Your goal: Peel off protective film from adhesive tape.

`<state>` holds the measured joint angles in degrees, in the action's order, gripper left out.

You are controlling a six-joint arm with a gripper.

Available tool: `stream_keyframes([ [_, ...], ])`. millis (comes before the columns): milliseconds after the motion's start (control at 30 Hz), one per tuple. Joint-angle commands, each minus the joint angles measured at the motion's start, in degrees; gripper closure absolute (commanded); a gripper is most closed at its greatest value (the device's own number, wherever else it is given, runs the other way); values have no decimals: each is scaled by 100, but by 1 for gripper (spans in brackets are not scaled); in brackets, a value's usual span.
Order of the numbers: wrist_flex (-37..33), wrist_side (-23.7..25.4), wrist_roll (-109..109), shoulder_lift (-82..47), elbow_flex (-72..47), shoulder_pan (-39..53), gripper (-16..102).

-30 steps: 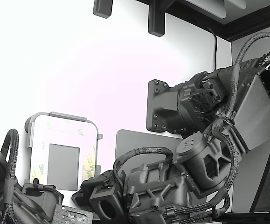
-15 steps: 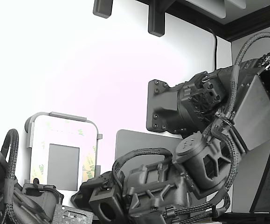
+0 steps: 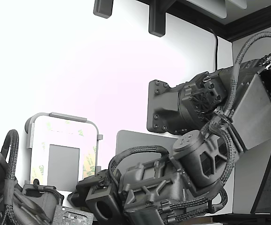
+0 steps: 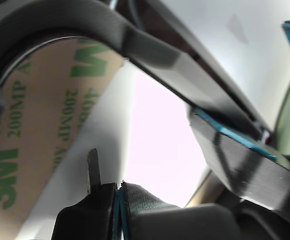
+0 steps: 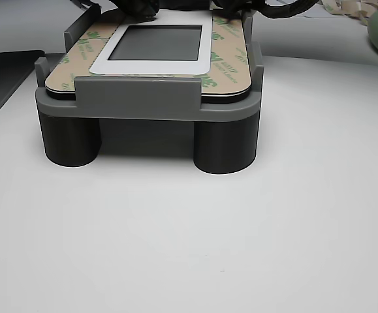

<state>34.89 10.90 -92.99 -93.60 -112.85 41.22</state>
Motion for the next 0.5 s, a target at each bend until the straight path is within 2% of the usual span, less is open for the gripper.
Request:
stream_keyframes([
  [0,-44,-9,18,-105,114,-97,91],
  [467,105,44,290,-79,229,26,92],
])
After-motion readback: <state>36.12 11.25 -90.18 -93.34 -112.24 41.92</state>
